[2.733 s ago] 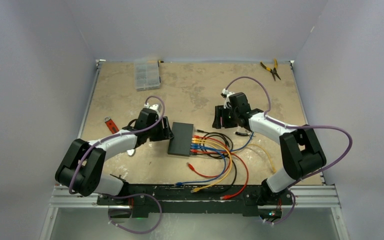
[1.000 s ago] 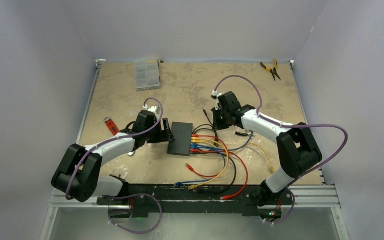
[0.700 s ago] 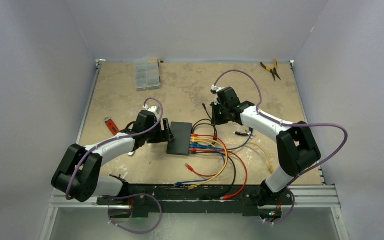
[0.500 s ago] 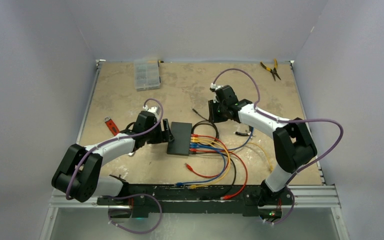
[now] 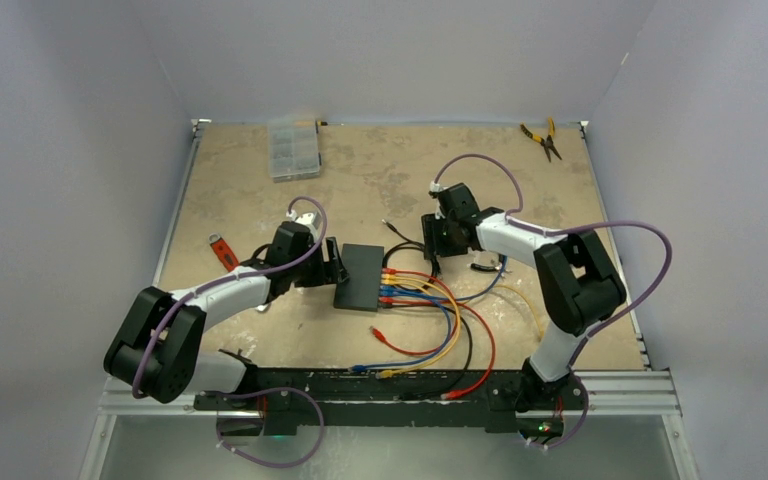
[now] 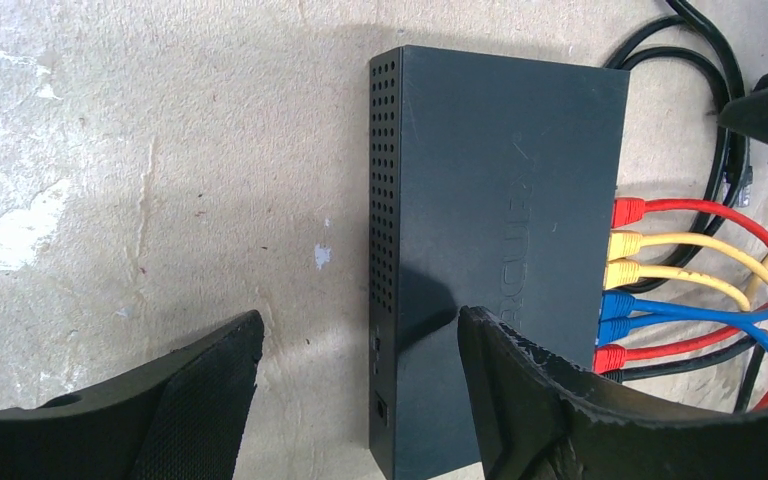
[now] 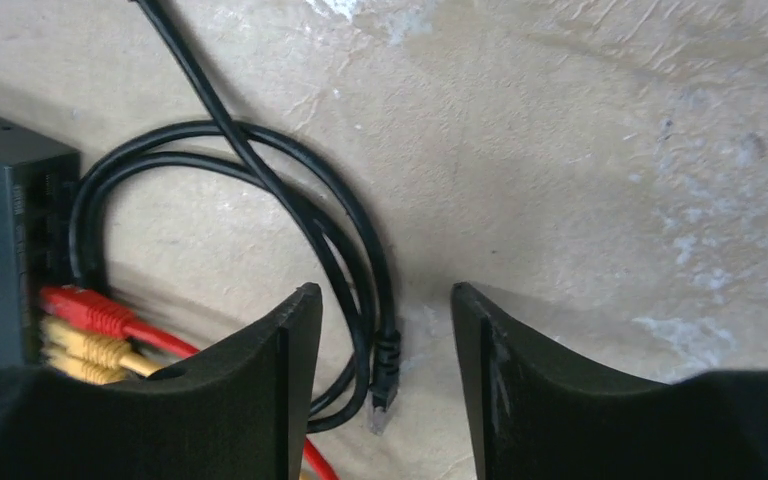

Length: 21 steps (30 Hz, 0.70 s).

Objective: Pull the plug from the switch port
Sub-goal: Place the connector at the center of the board, then pick up the connector from the center of the board.

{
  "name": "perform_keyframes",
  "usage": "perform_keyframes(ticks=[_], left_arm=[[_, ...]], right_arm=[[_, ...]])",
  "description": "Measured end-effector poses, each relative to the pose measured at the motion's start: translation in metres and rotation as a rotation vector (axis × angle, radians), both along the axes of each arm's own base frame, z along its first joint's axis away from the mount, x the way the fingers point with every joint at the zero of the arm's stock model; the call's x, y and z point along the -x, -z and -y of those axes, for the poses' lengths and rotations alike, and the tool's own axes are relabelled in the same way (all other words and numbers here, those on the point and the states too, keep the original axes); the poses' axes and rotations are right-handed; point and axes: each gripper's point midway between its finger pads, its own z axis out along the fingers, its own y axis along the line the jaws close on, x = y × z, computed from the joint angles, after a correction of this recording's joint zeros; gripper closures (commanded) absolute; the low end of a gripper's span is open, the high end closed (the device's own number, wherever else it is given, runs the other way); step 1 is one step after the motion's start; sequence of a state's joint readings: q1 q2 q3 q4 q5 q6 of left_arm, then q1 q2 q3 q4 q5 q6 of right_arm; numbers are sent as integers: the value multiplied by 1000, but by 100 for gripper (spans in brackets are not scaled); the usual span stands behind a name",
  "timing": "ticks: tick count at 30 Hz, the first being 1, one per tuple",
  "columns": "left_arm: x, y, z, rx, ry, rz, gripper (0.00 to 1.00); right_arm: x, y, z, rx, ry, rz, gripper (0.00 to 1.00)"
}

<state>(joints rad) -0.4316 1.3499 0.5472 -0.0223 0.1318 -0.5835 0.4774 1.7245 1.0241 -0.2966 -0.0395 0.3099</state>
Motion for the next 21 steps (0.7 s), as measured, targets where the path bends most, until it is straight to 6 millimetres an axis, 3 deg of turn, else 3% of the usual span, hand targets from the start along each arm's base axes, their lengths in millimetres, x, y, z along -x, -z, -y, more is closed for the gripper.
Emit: perform_keyframes(ticks=[13,21], left_arm=[[-1,0,1,6,4,3,29],[-1,0,1,5,4,3,29]], right_arm=[[-26,9,-2,83,28,71,65],[-29,10,-15,156,7,105,86]])
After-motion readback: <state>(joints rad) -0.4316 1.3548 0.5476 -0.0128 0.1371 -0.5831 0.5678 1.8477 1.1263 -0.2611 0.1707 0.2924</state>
